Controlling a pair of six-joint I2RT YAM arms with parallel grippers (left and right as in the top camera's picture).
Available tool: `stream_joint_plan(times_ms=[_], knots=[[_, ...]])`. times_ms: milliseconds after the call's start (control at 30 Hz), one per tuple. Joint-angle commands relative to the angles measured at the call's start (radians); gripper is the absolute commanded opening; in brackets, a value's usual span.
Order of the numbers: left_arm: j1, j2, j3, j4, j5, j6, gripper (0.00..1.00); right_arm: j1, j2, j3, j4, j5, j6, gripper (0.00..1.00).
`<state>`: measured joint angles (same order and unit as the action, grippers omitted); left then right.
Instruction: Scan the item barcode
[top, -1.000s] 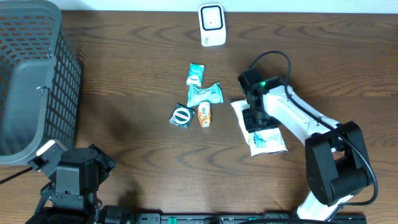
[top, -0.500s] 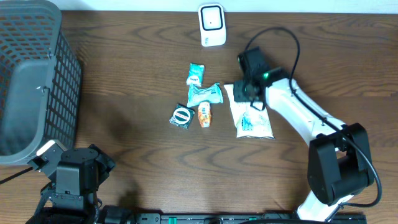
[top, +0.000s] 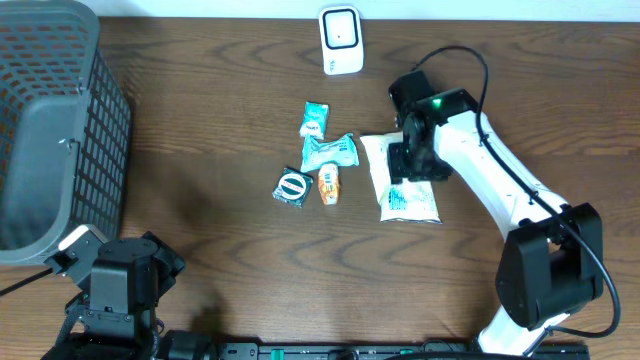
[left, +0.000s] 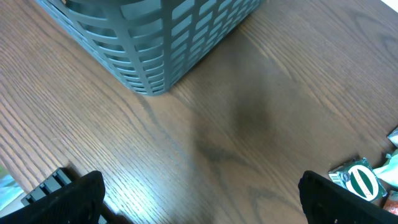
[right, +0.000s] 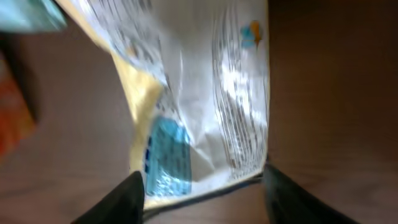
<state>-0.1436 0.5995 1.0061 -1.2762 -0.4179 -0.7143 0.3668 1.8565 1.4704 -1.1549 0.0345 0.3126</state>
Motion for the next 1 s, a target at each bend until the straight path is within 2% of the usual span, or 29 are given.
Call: stream_joint_plan(times_ms=[0,267,333,633,833,967], knots=[[0.007,-0.001,0.0,-0.003,-0.017,-0.013,0.98,0.002,-0.001,-0.064,-0.005,-0.005,-0.018,0.49],[0.007,-0.001,0.0,-0.003,-0.017,-0.013,0.98,0.041,-0.001,-0.261,0.175,-0.019,0.021,0.15],[0.007,-0.001,0.0,-0.003,-0.017,-0.013,0.98,0.047,-0.001,-0.27,0.187,-0.019,0.034,0.1],[0.007,-0.001,0.0,-0.003,-0.017,-0.013,0.98,0.046,-0.002,-0.056,0.056,0.002,0.026,0.19],[0.007,-0.001,0.0,-0.003,-0.017,-0.013,0.98,0.046,0.002,-0.01,0.188,0.101,0.026,0.35],[0.007,-0.001,0.0,-0.003,-0.017,-0.013,0.98,0.045,0.015,-0.023,0.247,0.158,0.027,0.36]])
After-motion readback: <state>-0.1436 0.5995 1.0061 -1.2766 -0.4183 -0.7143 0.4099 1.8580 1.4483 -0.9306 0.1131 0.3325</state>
